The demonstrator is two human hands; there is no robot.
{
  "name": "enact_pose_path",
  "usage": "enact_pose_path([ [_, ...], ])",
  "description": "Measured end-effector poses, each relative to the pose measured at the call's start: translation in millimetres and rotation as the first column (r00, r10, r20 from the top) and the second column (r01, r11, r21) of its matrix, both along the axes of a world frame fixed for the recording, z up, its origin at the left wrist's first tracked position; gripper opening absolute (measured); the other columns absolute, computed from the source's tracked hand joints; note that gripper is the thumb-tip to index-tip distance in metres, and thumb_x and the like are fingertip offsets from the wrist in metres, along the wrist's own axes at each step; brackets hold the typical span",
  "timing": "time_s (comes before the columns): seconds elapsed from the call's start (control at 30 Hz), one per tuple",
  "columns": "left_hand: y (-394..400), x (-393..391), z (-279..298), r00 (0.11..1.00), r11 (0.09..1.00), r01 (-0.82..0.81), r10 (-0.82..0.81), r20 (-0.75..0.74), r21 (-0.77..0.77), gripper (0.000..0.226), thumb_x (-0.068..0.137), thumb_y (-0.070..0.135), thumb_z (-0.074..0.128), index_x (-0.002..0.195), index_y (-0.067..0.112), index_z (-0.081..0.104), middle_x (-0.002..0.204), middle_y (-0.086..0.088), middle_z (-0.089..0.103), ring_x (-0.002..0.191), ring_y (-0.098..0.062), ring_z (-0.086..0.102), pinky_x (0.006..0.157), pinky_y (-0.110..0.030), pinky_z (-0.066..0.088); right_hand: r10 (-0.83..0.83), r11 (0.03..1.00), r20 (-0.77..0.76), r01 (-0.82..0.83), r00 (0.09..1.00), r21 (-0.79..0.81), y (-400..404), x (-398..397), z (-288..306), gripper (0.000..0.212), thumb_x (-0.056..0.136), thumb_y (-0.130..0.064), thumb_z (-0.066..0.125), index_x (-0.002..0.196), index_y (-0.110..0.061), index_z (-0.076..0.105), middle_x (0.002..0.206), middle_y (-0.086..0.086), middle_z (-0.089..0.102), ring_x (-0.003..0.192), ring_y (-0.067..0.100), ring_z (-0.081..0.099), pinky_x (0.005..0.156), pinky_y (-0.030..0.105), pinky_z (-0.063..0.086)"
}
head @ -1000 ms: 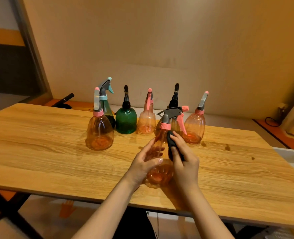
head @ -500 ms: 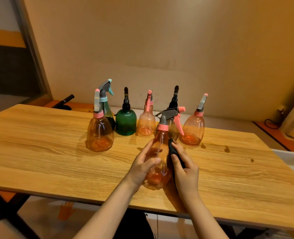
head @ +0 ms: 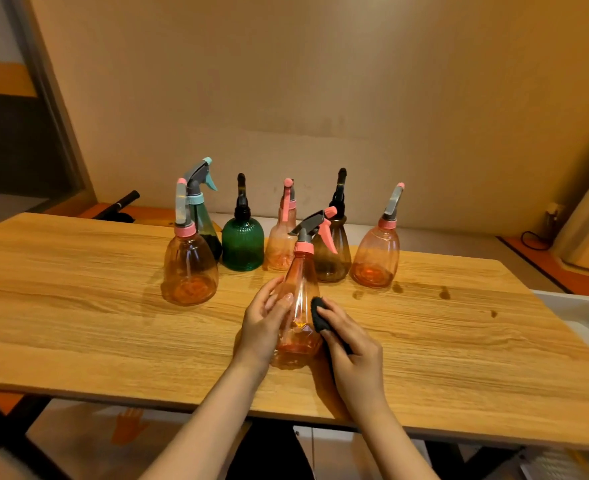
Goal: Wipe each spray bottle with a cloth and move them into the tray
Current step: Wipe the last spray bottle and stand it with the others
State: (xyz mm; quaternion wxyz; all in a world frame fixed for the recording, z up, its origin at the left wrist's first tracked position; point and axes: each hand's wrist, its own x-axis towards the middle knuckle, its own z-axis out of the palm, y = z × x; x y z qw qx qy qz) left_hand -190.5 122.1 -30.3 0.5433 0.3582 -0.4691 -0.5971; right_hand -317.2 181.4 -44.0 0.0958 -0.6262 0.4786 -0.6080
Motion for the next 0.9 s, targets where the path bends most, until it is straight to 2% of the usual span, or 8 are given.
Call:
enact_pose_path([
  [0.07, 0.0, 0.5, 0.5, 1.0, 1.0, -0.02, 0.02, -0.014, 0.014, 0.027, 0.094, 0.017, 0.054, 0.118, 0.031, 0.055, 0.118, -0.01, 0.065, 0.105, -0.026, 0.065, 0.085, -0.039, 0.053, 0.005, 1.0, -0.042, -0.006, 0.999, -0.014, -0.4, 1.2, 1.0, 0.054, 0.079, -0.003, 0.058, 0.123, -0.034, 0.053, 0.123, -0.038, 0.049, 0.12, -0.001, 0.05, 0.1, 0.015, 0.038],
  [0.13, -0.9, 1.1, 0.7, 0.998, 0.998, -0.045, 0.047, -0.045, 0.043, 0.027, 0.094, 0.018, 0.056, 0.119, 0.027, 0.057, 0.115, -0.011, 0.066, 0.104, -0.029, 0.065, 0.086, -0.041, 0.053, 0.014, 0.999, -0.087, -0.017, 0.996, -0.036, -0.3, 1.5, 0.5, 0.053, 0.079, -0.002, 0.058, 0.123, -0.031, 0.053, 0.125, -0.038, 0.047, 0.121, 0.0, 0.049, 0.101, 0.015, 0.037],
  [0.3, -3.8, 4.0, -0.1, 0.992, 0.993, -0.072, 0.082, -0.1, 0.098, 0.027, 0.095, 0.014, 0.053, 0.12, 0.021, 0.059, 0.11, -0.012, 0.069, 0.106, -0.031, 0.064, 0.091, -0.044, 0.049, 0.024, 0.997, -0.165, -0.035, 0.986, -0.063, 0.7, 2.2, -3.0, 0.054, 0.078, 0.004, 0.058, 0.121, -0.027, 0.055, 0.13, -0.015, 0.051, 0.124, 0.008, 0.048, 0.104, 0.021, 0.036],
  [0.37, -4.0, 4.0, -0.6, 0.991, 0.992, -0.065, 0.077, -0.106, 0.105, 0.028, 0.095, 0.014, 0.052, 0.122, 0.02, 0.058, 0.111, -0.012, 0.068, 0.105, -0.03, 0.065, 0.091, -0.044, 0.05, 0.021, 0.998, -0.169, -0.031, 0.985, -0.06, 0.9, 2.3, -3.1, 0.053, 0.078, 0.004, 0.058, 0.121, -0.026, 0.055, 0.129, -0.01, 0.053, 0.124, 0.007, 0.048, 0.104, 0.021, 0.036],
  [0.57, -4.3, 3.1, 2.1, 0.979, 0.988, -0.082, 0.105, -0.177, 0.134, 0.034, 0.095, 0.014, 0.05, 0.128, 0.014, 0.055, 0.109, -0.011, 0.069, 0.101, -0.027, 0.066, 0.084, -0.038, 0.053, 0.013, 0.999, -0.174, -0.021, 0.985, -0.047, 1.3, 0.2, -2.4, 0.051, 0.079, 0.002, 0.058, 0.121, -0.026, 0.056, 0.13, -0.02, 0.049, 0.124, 0.003, 0.046, 0.103, 0.017, 0.035],
  [0.73, -2.6, 4.1, 5.2, 0.966, 0.984, -0.066, 0.105, -0.236, 0.167, 0.032, 0.097, 0.02, 0.046, 0.127, 0.017, 0.056, 0.116, -0.015, 0.067, 0.107, -0.03, 0.065, 0.088, -0.043, 0.052, 0.034, 0.995, -0.197, -0.052, 0.98, -0.088, 1.4, 0.9, -3.2, 0.038, 0.085, -0.014, 0.051, 0.121, -0.026, 0.057, 0.133, -0.019, 0.049, 0.125, 0.008, 0.047, 0.104, 0.021, 0.036],
  [0.83, -2.2, 6.0, 8.8, 0.961, 0.985, -0.028, 0.072, -0.268, 0.168, 0.028, 0.098, 0.02, 0.042, 0.122, 0.022, 0.057, 0.112, -0.01, 0.069, 0.101, -0.023, 0.068, 0.077, -0.035, 0.053, 0.038, 0.994, -0.203, -0.058, 0.978, -0.089, 0.4, 1.8, -3.4, 0.044, 0.084, -0.004, 0.055, 0.122, -0.026, 0.056, 0.134, -0.027, 0.046, 0.126, 0.009, 0.047, 0.105, 0.02, 0.035],
  [0.9, -3.4, 7.4, 8.3, 0.956, 0.985, -0.003, 0.053, -0.289, 0.172, 0.03, 0.099, 0.022, 0.041, 0.125, 0.022, 0.056, 0.108, -0.007, 0.071, 0.101, -0.023, 0.067, 0.076, -0.034, 0.052, 0.045, 0.993, -0.215, -0.067, 0.976, -0.096, 1.1, 2.7, -2.9, 0.043, 0.084, -0.003, 0.056, 0.121, -0.025, 0.056, 0.135, -0.022, 0.047, 0.126, 0.01, 0.046, 0.105, 0.021, 0.035],
])
